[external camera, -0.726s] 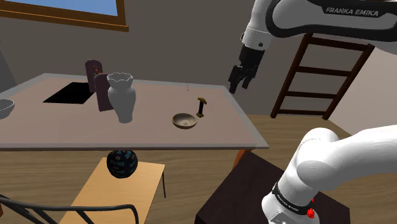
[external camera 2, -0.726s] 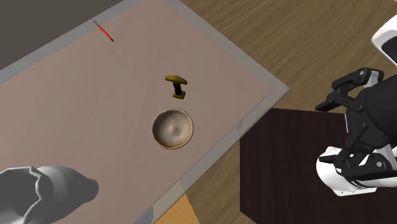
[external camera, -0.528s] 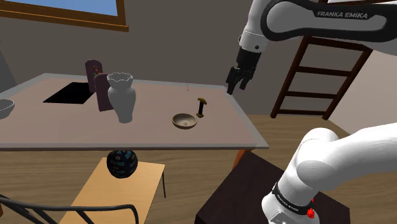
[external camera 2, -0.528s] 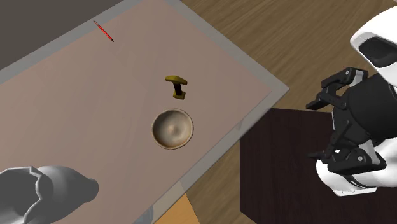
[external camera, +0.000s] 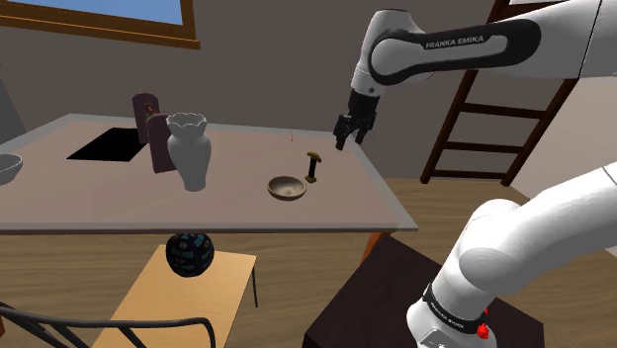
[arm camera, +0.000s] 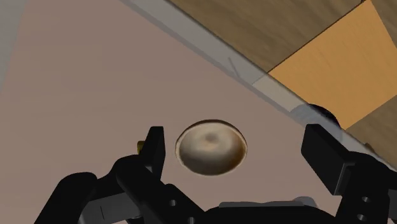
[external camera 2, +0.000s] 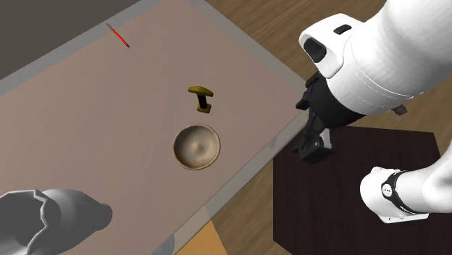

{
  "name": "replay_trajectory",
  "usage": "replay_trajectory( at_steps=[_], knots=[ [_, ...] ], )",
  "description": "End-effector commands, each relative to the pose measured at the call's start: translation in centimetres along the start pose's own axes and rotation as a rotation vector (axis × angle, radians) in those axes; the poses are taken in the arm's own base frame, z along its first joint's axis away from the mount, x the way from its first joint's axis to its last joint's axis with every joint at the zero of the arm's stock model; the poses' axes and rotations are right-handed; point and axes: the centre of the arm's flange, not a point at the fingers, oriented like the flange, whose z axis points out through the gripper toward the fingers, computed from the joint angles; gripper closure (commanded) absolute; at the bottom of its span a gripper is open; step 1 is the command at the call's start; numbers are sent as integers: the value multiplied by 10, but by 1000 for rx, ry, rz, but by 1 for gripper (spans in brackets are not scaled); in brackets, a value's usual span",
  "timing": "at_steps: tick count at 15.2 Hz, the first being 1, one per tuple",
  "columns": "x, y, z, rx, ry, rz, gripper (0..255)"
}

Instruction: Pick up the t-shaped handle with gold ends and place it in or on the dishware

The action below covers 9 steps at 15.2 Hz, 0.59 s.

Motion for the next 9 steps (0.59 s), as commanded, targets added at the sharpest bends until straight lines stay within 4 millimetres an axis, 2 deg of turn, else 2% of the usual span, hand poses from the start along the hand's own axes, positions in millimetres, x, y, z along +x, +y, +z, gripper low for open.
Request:
replay_trajectory(
  at_steps=[1, 9],
  knots=[
    [18, 12, 15, -1, 3, 10, 0],
    [89, 56, 77, -4, 13, 47, 0]
  ],
)
